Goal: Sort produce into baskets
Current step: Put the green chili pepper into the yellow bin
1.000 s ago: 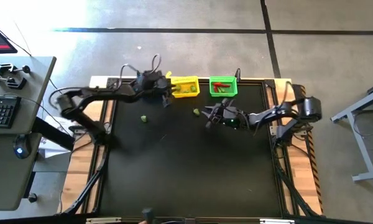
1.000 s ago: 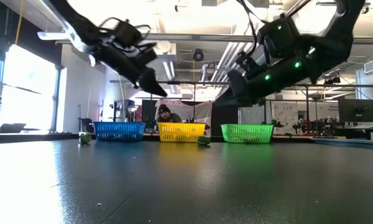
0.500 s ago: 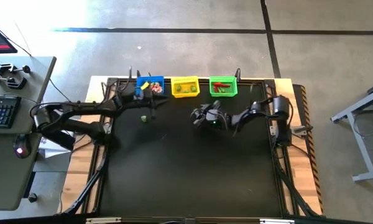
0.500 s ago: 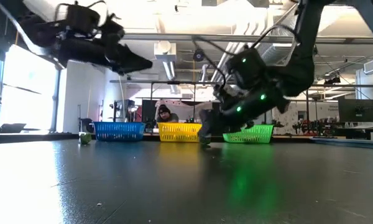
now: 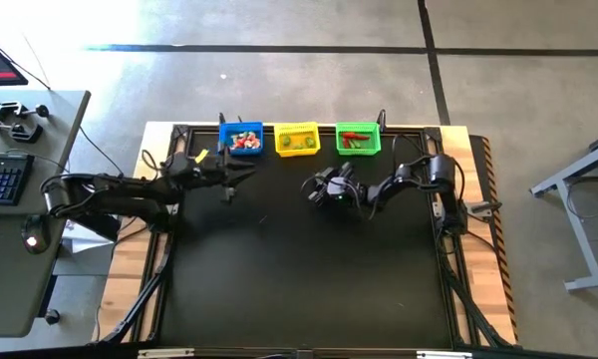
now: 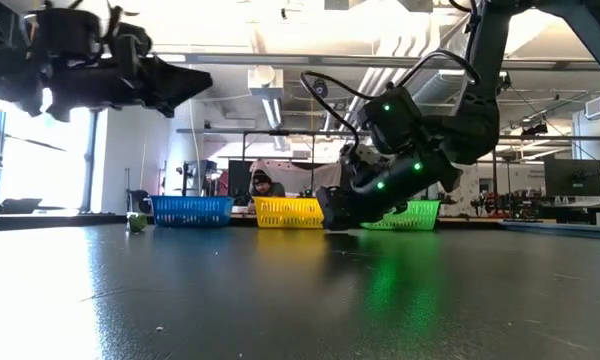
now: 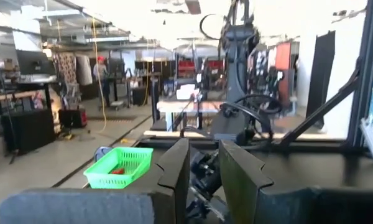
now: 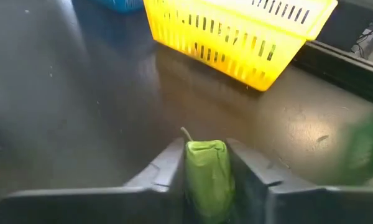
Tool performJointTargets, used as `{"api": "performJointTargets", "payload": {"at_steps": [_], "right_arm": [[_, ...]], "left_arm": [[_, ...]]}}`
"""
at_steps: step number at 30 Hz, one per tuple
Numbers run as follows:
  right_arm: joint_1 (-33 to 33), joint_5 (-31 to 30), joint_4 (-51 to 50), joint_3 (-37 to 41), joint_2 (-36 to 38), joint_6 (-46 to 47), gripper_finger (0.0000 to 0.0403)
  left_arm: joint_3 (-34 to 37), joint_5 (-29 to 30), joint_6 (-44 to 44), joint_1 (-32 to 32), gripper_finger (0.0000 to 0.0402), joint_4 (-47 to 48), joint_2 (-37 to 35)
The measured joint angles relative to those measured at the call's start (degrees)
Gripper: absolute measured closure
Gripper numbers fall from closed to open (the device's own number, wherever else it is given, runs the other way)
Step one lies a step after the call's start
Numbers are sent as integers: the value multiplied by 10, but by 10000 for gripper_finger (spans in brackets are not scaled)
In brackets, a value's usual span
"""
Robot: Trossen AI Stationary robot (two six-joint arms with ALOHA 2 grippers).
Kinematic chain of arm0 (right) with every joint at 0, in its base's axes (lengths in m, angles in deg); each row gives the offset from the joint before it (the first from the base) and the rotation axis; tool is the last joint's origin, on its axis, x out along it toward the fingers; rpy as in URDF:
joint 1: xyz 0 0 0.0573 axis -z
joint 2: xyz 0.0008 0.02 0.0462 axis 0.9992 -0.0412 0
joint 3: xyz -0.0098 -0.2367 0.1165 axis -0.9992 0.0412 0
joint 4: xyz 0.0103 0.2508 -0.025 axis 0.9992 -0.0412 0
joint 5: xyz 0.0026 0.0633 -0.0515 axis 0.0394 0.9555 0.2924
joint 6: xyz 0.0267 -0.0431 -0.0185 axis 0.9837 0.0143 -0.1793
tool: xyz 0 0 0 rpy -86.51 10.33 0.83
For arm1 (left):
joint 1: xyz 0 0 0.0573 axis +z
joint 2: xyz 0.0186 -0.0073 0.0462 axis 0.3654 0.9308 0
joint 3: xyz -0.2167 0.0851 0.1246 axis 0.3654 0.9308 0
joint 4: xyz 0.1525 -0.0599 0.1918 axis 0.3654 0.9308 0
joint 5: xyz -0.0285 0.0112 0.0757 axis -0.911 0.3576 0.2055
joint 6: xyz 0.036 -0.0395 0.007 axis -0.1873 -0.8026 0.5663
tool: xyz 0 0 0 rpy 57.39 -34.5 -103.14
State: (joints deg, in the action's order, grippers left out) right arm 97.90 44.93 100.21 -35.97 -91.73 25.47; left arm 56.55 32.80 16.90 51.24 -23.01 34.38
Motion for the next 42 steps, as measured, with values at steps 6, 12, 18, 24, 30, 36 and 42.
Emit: {"api": "performJointTargets", "payload": {"at_steps": [6,12,18,24,30,36,42], "right_arm": [[2,3,50,-13,2,-27,384],[28,30,11,-107,2,-47,363],[75,33,-200,-244,2,-39,375],[134,104,-327,-326,-2,-3,368],[176,156,-404,-350,-2,36,369],[190,203,-418,-350,-3,49,368],[199,232,-451,-350,-3,54,368]], "left_arm": [[40,1,-6,-3,331,-63,-8],[58,3,-13,-3,331,-83,-9],[58,4,-16,-3,331,-86,-9],[58,4,-12,-3,331,-91,-9],[58,4,-16,-3,331,-91,-9],[58,4,-16,-3,331,-91,-9],[58,4,-17,-3,331,-94,-9]]}}
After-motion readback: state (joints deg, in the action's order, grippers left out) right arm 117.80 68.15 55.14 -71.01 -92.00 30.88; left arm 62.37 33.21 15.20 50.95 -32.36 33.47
